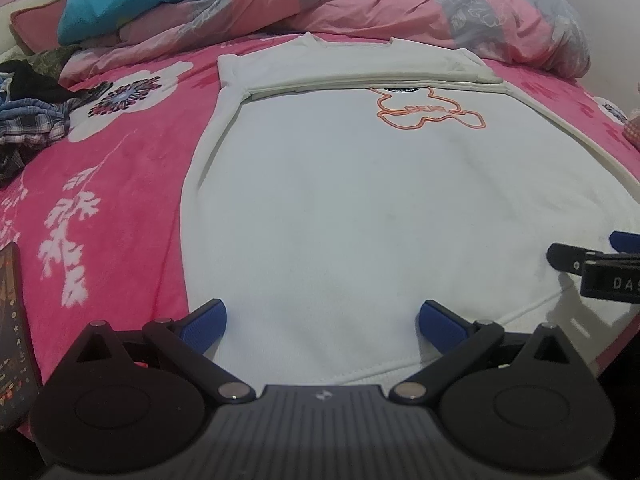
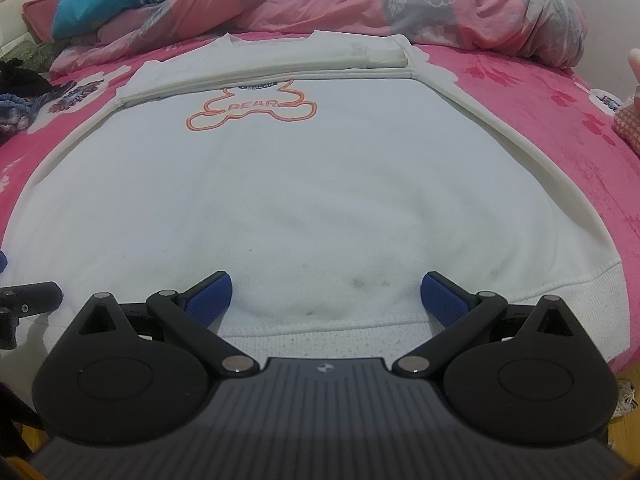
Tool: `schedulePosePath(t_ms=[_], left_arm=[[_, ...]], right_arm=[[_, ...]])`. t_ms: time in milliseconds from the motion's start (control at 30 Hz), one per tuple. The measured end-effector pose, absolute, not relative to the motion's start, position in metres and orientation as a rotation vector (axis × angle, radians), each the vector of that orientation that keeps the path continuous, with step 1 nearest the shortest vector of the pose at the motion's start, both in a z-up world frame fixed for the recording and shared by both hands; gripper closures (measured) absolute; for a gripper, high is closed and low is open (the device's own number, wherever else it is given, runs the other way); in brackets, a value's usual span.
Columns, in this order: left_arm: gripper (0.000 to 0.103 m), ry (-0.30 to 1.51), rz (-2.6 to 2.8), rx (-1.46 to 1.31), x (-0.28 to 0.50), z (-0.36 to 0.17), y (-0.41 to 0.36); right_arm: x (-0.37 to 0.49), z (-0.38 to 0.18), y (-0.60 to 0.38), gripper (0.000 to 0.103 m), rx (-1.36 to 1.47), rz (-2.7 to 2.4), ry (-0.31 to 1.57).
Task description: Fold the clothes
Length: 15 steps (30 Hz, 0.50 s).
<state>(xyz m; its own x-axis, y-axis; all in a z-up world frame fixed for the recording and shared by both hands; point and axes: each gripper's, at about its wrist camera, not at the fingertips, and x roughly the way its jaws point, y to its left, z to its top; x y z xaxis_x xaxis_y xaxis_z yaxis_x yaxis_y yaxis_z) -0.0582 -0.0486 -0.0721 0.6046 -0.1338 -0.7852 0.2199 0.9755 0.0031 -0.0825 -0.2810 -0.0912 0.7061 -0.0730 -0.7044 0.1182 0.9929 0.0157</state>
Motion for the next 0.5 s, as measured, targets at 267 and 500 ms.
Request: schedulePosePath(t_ms=[267,500], left_arm=[[0.000,0.907,-0.174,0.080,-0.047,-0.068,-0.047],[0.000,0.941,-0.122,0.061,-0.035,-0.072,-0.054]], right_arm=[[-0.086,-0.093,-0.280,0.001,0.063,-0.104,0.754],[-0.088,-0.094,-0.279,0.001,0.057,-0.107,0.742]])
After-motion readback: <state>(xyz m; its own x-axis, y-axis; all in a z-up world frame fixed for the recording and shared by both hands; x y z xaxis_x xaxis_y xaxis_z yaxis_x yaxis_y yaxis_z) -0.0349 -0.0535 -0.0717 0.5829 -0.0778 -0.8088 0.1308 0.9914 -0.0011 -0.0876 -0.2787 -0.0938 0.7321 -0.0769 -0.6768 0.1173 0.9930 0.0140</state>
